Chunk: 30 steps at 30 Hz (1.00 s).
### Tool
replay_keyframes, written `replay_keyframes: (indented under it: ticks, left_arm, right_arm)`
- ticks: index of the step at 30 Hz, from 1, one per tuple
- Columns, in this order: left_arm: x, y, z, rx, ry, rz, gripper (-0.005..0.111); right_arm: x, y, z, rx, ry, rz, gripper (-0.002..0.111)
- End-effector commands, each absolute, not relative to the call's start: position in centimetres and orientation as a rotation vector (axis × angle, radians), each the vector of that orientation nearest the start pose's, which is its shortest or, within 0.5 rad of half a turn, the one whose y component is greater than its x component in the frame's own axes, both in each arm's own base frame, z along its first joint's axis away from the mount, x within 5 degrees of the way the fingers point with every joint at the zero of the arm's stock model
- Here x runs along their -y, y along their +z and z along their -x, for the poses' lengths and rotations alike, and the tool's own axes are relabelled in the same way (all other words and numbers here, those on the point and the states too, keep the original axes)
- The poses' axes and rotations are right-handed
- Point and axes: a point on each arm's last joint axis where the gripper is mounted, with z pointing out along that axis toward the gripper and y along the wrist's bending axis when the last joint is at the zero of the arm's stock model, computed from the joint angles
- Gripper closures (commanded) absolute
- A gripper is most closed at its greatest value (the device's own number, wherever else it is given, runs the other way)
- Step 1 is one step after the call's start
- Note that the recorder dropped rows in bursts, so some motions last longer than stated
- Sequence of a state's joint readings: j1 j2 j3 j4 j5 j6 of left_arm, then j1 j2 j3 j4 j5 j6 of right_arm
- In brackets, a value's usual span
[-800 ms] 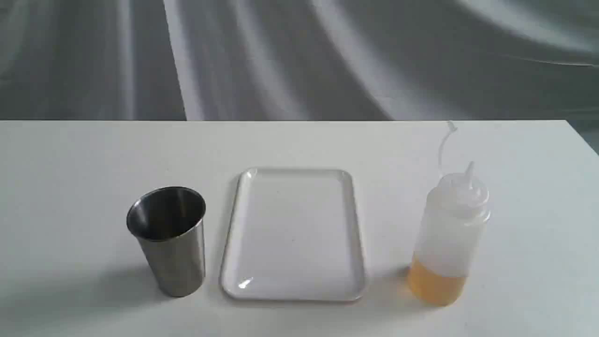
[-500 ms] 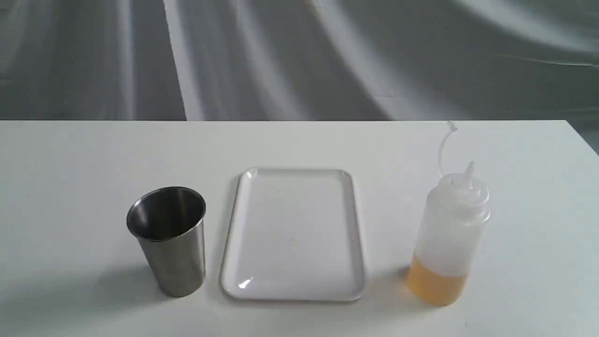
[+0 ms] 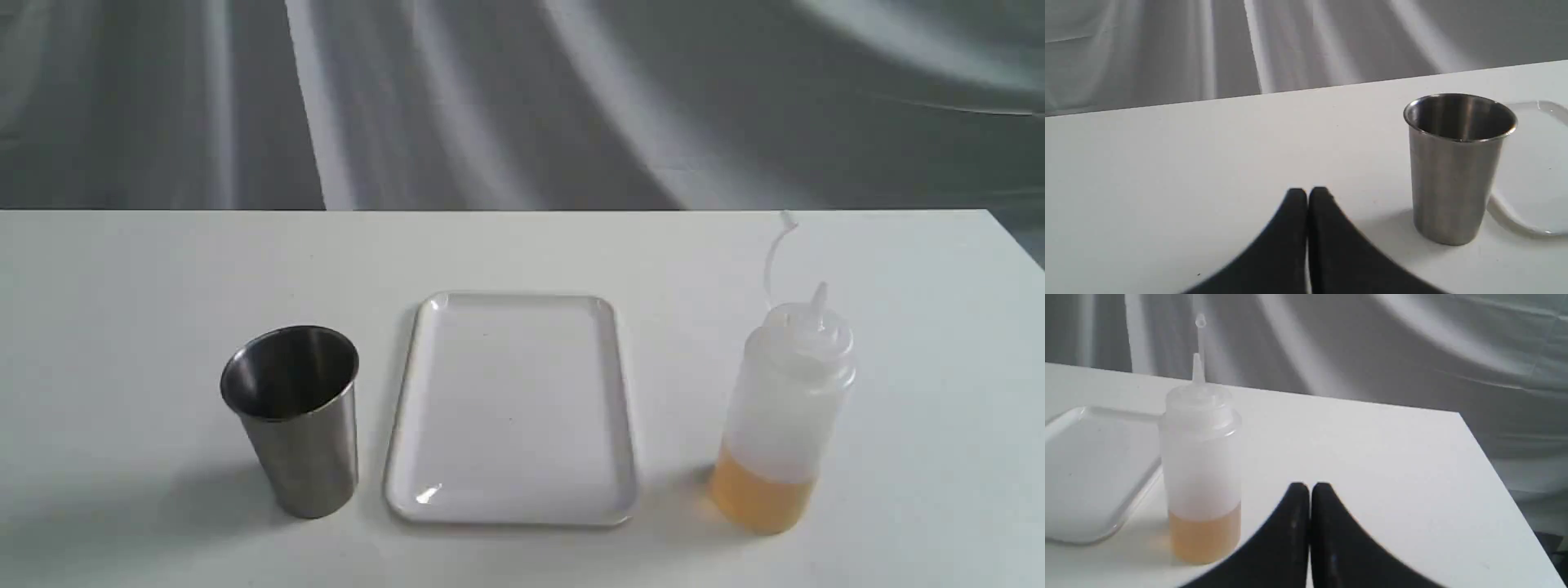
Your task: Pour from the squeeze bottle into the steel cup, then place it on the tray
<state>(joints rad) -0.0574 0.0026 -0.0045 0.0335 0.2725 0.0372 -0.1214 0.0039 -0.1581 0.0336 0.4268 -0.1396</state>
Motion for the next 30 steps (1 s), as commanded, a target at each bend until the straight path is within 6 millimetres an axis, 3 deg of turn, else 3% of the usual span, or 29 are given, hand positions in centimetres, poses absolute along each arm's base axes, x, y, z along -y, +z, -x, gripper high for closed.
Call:
replay_keyframes:
  ticks: [1, 8, 19, 25, 30]
  left_arm:
    - [0.3, 18.9, -5.5, -1.746, 0.01, -0.107, 0.107]
    - [0.3, 18.9, -5.5, -1.746, 0.01, -0.107, 0.107]
    - [0.3, 18.9, -5.5, -1.746, 0.01, -0.107, 0.107]
    - [0.3, 18.9, -5.5, -1.746, 0.01, -0.107, 0.107]
    - [0.3, 18.9, -5.5, -1.746, 0.01, -0.107, 0.107]
  right_arm:
    - [0.3, 24.3, -3.8, -1.775, -0.144, -0.008, 0.108]
    - [0.4, 28.1, -4.1, -1.77, -0.16, -0.001, 0.108]
    - [1.0, 32.1, -9.2, -1.882, -0.134, -0.02, 0.108]
    - [1.3, 32.0, -12.9, -1.91, -0.125, -0.012, 0.108]
    - [-0.4, 30.1, -16.8, -1.988, -0.038, 0.112, 0.108]
